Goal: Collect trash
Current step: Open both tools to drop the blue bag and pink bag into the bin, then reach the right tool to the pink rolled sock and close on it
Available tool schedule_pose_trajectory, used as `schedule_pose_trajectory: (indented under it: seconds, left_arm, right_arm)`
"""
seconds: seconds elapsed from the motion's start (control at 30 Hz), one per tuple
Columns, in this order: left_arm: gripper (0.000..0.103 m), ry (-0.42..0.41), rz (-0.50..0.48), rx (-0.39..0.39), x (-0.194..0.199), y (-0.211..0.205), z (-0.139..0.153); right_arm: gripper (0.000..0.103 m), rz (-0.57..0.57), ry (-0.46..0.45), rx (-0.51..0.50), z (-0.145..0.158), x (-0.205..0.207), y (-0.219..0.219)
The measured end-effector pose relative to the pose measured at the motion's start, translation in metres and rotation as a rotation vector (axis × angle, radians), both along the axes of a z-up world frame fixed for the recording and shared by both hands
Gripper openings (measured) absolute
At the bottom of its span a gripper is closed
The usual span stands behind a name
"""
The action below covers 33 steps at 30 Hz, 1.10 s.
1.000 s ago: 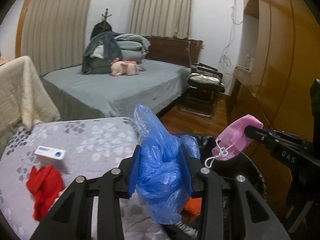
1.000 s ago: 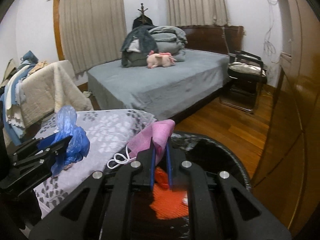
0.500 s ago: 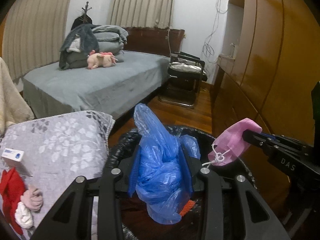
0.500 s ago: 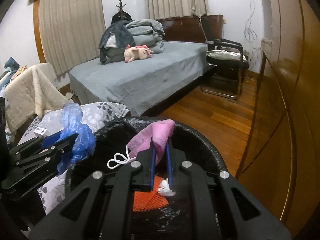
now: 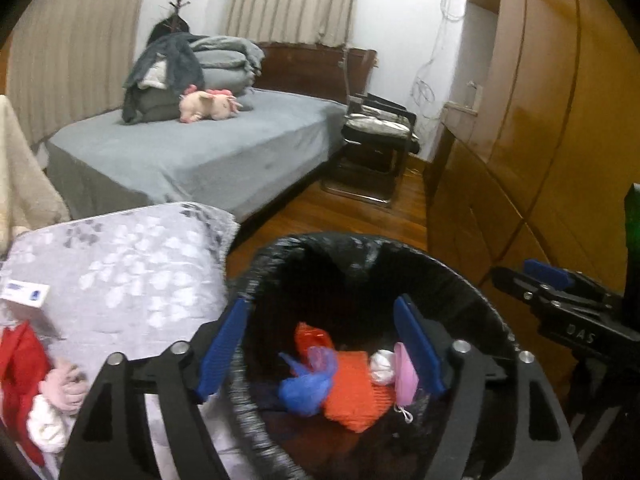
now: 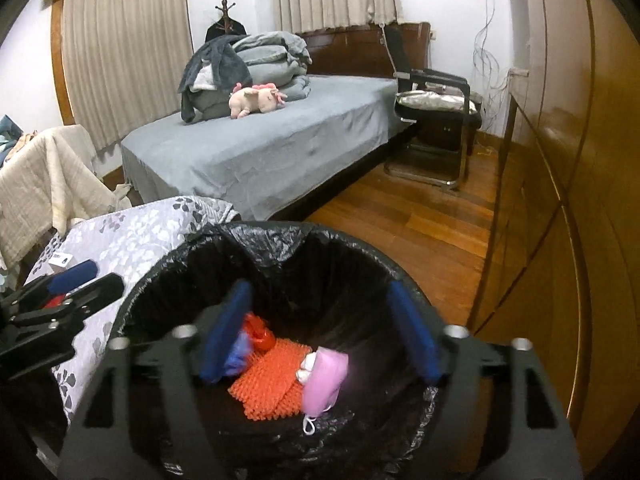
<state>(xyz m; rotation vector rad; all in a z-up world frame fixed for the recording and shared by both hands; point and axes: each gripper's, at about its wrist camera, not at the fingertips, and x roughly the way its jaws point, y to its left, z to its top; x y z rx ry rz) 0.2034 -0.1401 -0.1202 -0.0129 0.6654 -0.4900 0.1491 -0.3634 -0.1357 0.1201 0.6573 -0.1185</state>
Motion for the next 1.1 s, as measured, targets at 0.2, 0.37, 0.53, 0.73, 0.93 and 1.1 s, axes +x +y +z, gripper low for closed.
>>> schedule_pose_trajectory:
  seconds: [0.2, 0.37, 0.53, 0.73, 0.93, 1.1]
  left_arm:
    - [0.090, -0.063, 0.113, 0.011, -0.014, 0.051, 0.018]
    - [0.092, -0.095, 0.217, 0.016, -0.026, 0.100, 0.030]
    - [0.092, -0.109, 0.319, 0.026, -0.037, 0.147, 0.033]
    - [0.092, -0.118, 0.430, 0.078, -0.051, 0.199, 0.027]
    - [0.092, -0.107, 0.537, 0.106, -0.056, 0.245, 0.015]
    - [0.092, -0.088, 0.586, 0.115, -0.058, 0.268, 0.001]
  right_arm:
    - [0.095, 0.044, -0.057, 0.005, 0.019, 0.002, 0.025]
    - [0.096, 0.122, -0.085, 0.006, 0.030, 0.008, 0.060]
    - [0.096, 0.207, -0.095, 0.012, 0.035, 0.017, 0.105]
    - [0.096, 0.296, -0.094, 0.027, 0.036, 0.029, 0.159]
    - [0.096, 0.383, -0.082, 0.035, 0.025, 0.041, 0.211]
    - [0.096, 0.430, -0.076, 0.031, 0.011, 0.048, 0.245]
